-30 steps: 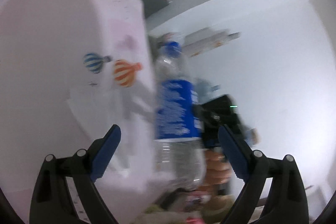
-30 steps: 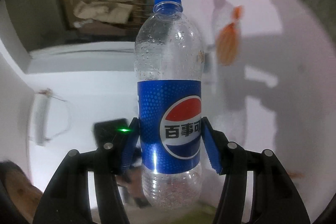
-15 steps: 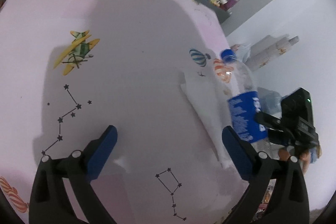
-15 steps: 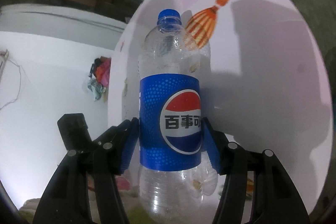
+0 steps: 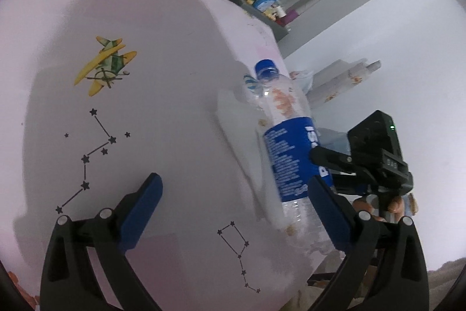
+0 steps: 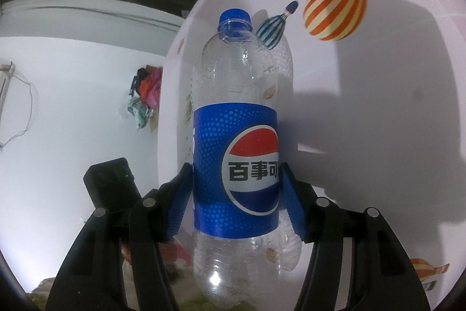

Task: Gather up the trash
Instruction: 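Lift the Pepsi bottle with the right tool while the left tool approaches the white tissue, then grasp the white tissue with the left tool, then carry the Pepsi bottle and tissue over the wastebasket and open both tools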

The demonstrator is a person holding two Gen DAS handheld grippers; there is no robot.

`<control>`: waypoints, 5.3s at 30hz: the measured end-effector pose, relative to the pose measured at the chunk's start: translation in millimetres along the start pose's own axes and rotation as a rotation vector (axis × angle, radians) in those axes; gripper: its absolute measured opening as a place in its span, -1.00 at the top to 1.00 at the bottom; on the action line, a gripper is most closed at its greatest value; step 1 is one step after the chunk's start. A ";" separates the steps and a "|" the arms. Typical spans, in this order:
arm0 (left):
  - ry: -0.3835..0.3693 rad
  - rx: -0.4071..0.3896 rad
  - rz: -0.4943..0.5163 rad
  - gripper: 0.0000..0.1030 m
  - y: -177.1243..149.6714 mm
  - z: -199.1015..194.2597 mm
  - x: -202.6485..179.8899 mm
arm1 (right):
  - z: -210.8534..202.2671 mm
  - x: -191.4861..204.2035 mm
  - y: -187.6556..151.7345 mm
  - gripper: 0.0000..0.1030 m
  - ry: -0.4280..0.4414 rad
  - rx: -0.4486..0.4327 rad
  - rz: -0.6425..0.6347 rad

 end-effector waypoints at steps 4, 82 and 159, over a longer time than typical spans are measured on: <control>-0.047 0.010 -0.027 -0.89 1.1 -1.6 1.7 | -14.2 -7.6 1.9 -0.08 0.008 -0.010 0.027; 0.136 -0.143 0.040 -0.83 33.5 -3.0 -12.5 | -42.6 -34.3 23.5 -0.13 -0.502 -0.085 -0.127; -0.093 -0.100 0.562 0.99 66.1 -6.6 -195.4 | -275.1 -60.2 -47.3 -0.06 -0.195 -0.759 0.138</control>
Point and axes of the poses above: each gripper's, at about its wrist camera, not at the fingertips, and z roughly the way its jaws point, x to its left, y to its top, the point moved 9 cm from there along z, roughly the way its jaws point, and after that the axes turned 2 degrees about y, right-handed, at the moved point
